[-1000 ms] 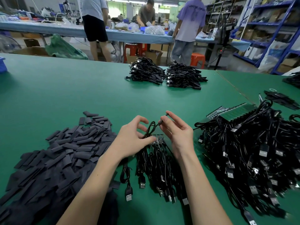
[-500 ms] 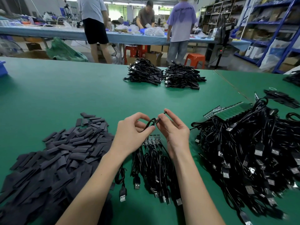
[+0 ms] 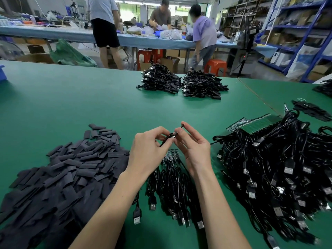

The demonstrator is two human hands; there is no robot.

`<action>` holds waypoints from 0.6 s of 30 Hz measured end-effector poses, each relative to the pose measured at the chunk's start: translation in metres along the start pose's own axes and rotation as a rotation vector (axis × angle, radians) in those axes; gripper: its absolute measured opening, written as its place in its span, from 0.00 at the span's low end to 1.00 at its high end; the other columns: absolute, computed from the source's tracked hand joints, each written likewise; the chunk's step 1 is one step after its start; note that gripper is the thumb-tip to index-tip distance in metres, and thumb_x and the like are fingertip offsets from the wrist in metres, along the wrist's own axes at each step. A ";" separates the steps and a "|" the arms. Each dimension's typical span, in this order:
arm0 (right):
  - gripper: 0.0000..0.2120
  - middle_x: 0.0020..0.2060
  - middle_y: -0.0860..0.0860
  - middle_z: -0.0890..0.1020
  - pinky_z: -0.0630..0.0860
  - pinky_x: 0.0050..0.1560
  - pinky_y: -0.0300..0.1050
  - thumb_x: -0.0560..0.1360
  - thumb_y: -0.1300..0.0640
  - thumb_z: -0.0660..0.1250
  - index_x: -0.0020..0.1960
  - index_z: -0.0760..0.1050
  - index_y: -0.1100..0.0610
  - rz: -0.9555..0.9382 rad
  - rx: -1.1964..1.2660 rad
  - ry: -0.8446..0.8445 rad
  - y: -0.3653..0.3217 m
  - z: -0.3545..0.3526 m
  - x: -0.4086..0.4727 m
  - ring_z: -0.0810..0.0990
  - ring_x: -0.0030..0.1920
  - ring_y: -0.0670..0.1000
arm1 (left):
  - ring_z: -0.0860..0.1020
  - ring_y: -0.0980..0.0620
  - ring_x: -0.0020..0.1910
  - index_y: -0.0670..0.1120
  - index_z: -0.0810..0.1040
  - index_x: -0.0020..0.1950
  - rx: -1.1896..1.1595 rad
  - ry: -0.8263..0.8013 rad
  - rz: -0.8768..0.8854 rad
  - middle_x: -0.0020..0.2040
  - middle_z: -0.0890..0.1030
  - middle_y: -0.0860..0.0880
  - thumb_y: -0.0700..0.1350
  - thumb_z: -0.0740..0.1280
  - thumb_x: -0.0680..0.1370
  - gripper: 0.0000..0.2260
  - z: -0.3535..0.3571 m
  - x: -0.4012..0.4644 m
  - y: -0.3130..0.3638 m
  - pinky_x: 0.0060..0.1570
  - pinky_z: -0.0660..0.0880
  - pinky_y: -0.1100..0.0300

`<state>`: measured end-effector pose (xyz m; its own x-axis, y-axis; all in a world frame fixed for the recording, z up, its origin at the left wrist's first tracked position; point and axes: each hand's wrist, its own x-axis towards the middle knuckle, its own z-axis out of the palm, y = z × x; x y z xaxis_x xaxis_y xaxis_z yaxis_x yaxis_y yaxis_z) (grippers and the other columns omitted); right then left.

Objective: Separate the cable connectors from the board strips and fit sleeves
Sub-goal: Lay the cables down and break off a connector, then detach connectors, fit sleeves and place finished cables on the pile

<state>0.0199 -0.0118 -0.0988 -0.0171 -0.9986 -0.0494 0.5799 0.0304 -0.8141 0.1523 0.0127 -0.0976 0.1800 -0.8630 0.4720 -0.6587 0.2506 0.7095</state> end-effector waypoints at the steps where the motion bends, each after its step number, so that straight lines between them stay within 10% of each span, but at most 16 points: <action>1: 0.11 0.42 0.55 0.85 0.83 0.45 0.40 0.75 0.68 0.73 0.54 0.84 0.57 0.000 -0.002 0.002 0.001 0.000 0.000 0.85 0.41 0.48 | 0.81 0.60 0.34 0.58 0.83 0.44 0.000 -0.004 0.000 0.34 0.80 0.63 0.53 0.76 0.73 0.04 0.000 0.000 0.000 0.46 0.81 0.54; 8: 0.20 0.47 0.52 0.88 0.83 0.45 0.42 0.78 0.59 0.74 0.66 0.73 0.46 -0.041 -0.155 0.023 0.001 -0.004 0.005 0.88 0.49 0.53 | 0.81 0.60 0.39 0.57 0.83 0.48 0.074 -0.049 0.013 0.40 0.84 0.60 0.51 0.75 0.74 0.05 -0.007 0.027 -0.006 0.48 0.81 0.55; 14: 0.08 0.42 0.42 0.84 0.77 0.50 0.31 0.77 0.53 0.72 0.56 0.83 0.51 -0.195 -0.820 0.187 -0.001 -0.027 0.015 0.82 0.43 0.47 | 0.82 0.48 0.53 0.53 0.83 0.55 0.332 -0.219 -0.009 0.52 0.86 0.52 0.47 0.72 0.77 0.07 0.014 0.114 -0.019 0.55 0.79 0.50; 18: 0.10 0.44 0.38 0.84 0.72 0.50 0.42 0.78 0.46 0.68 0.56 0.84 0.46 -0.236 -1.296 0.083 0.005 -0.031 0.013 0.79 0.53 0.48 | 0.80 0.45 0.57 0.53 0.83 0.57 0.530 -0.340 -0.013 0.56 0.84 0.49 0.46 0.69 0.79 0.08 0.043 0.152 -0.041 0.55 0.76 0.54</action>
<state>-0.0026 -0.0237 -0.1214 -0.0860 -0.9814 0.1715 -0.6377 -0.0780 -0.7663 0.1752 -0.1473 -0.0776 0.0058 -0.9776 0.2104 -0.9463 0.0626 0.3171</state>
